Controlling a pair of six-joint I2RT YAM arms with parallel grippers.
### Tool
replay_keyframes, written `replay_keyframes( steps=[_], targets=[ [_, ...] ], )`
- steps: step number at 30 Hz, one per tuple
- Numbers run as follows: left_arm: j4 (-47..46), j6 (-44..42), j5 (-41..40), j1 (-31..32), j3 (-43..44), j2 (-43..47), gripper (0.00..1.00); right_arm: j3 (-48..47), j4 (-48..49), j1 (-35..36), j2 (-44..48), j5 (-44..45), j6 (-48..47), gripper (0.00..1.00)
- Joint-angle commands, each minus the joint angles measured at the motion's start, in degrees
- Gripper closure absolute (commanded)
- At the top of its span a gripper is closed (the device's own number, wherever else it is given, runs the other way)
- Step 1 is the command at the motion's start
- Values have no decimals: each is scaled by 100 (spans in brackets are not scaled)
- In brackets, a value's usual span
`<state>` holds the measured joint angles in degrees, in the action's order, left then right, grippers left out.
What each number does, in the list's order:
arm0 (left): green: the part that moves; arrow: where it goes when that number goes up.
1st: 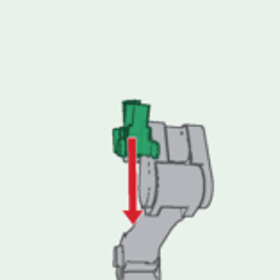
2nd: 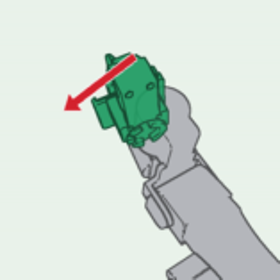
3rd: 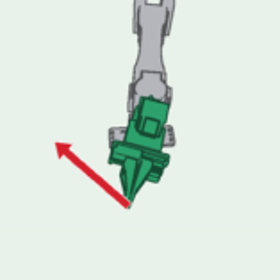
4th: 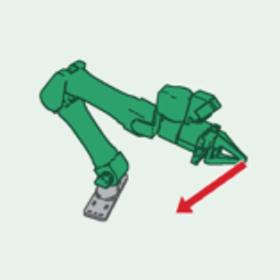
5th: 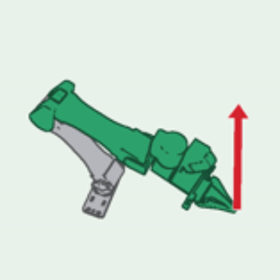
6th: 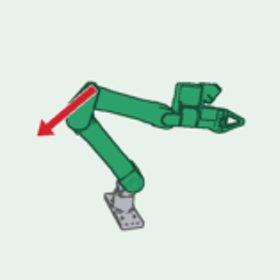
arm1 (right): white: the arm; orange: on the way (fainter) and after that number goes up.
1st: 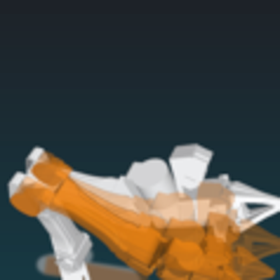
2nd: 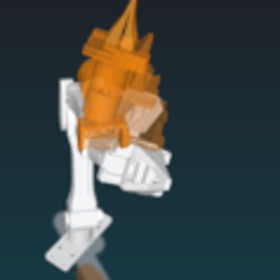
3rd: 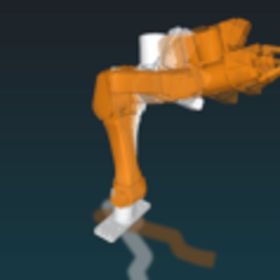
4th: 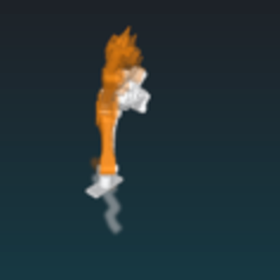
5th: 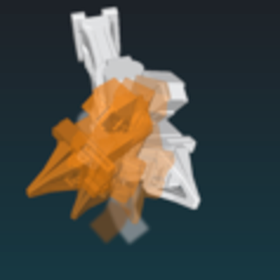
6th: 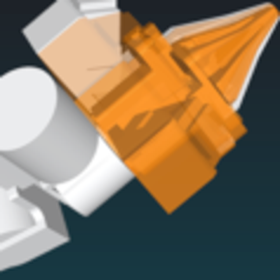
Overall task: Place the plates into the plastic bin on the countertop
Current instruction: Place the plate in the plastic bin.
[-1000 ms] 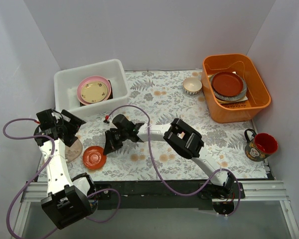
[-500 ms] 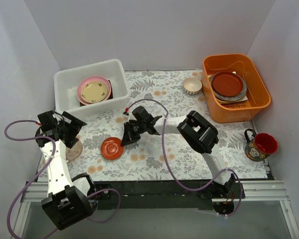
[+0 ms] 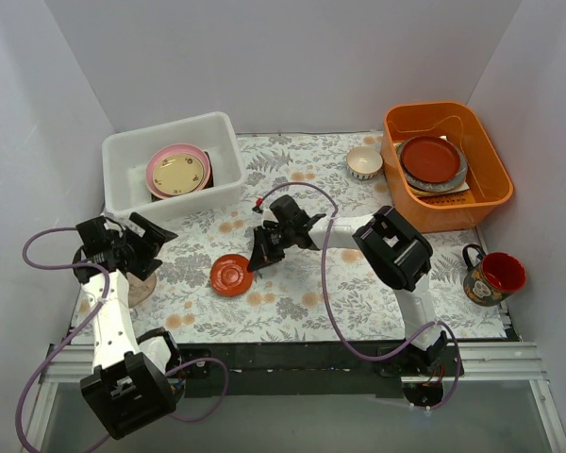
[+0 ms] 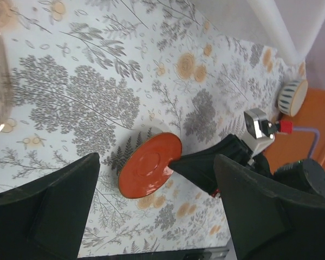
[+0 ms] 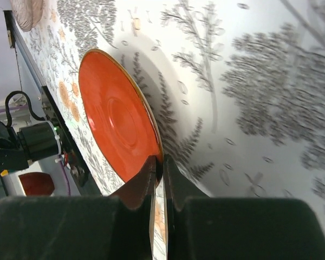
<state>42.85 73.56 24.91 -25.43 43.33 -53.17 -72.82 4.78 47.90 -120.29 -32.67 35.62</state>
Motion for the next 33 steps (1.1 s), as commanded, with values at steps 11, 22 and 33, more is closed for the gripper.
replay_keyframes(
  steps=[11, 22, 33],
  targets=[
    [-646, -562, 2501, 152, -1441, 307, 18, 549, 322, -492, 67, -363, -292, 95],
    [-1006, 729, 1026, 1865, -1538, 167, 28, 575, 419, -518, -56, -530, -257, 95],
    [-1191, 1169, 472, 2033, -1609, -9, 35, 786, 1050, -589, 5, -960, 15, 97]
  ],
)
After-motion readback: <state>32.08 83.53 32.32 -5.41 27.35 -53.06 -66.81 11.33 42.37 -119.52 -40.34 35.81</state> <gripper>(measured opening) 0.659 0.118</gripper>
